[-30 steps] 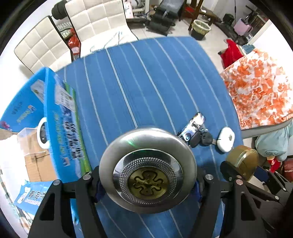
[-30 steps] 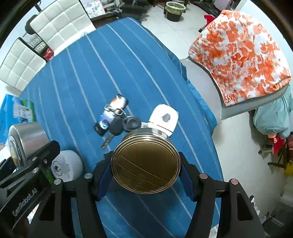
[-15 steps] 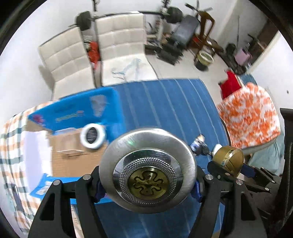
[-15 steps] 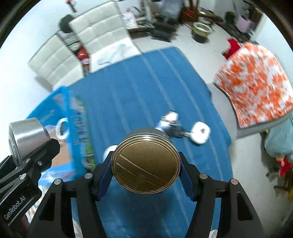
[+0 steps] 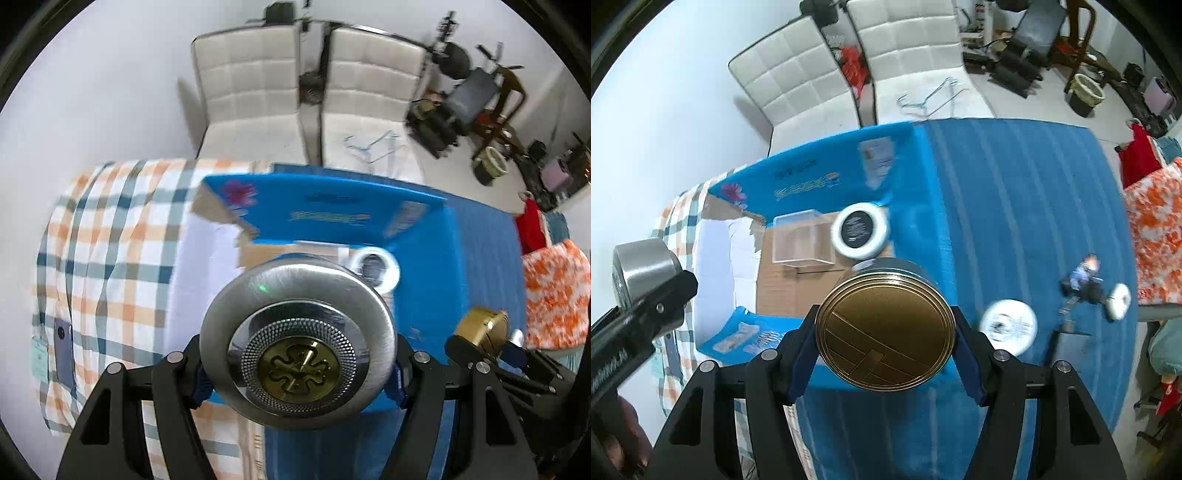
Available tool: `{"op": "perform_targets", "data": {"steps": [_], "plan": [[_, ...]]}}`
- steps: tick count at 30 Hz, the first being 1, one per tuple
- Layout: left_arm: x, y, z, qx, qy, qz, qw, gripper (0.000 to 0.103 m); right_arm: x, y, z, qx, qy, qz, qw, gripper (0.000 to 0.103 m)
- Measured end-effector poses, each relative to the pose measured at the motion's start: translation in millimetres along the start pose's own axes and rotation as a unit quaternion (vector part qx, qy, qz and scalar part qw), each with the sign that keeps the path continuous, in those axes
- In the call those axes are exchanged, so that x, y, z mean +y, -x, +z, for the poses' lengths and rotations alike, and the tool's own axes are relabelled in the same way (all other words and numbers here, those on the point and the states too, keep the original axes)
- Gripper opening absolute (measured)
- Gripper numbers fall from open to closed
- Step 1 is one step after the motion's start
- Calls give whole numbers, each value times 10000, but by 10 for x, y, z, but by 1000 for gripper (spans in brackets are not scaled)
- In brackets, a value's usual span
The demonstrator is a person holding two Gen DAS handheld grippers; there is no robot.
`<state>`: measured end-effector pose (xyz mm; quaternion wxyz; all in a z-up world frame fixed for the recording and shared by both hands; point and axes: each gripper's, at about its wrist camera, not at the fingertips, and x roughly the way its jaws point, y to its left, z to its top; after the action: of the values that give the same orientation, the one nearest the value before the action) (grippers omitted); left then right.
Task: Organize rigid objects
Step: 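Carry both tins into the blue box and release them beside the jar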
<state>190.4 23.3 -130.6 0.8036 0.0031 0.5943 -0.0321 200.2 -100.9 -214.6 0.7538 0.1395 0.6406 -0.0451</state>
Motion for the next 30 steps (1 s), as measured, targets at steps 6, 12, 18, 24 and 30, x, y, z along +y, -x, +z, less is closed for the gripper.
{"op": "perform_targets", "data": {"steps": [6,12,18,24,30], "plan": [[447,-641,226,586,130,-3,9982,69,302,-595,206,469,-22,-222,9986,67],[483,-1231,355,1138,28,19,9935,69,360,-1052,287,825,-45,-484,9954,67],[371,-1486,449,1286,-103,-18,9916,69,294,-1391,352,1130,-106,-676,9912,67],[305,-1650,529,1431,-135,-42,9896,69,233,-1621,395,1303,-188,-727,9886,67],[372,-1704,601,1522,-6,-107,9883,69,196,-1781,469,1414,-166,-794,9866,67]]}}
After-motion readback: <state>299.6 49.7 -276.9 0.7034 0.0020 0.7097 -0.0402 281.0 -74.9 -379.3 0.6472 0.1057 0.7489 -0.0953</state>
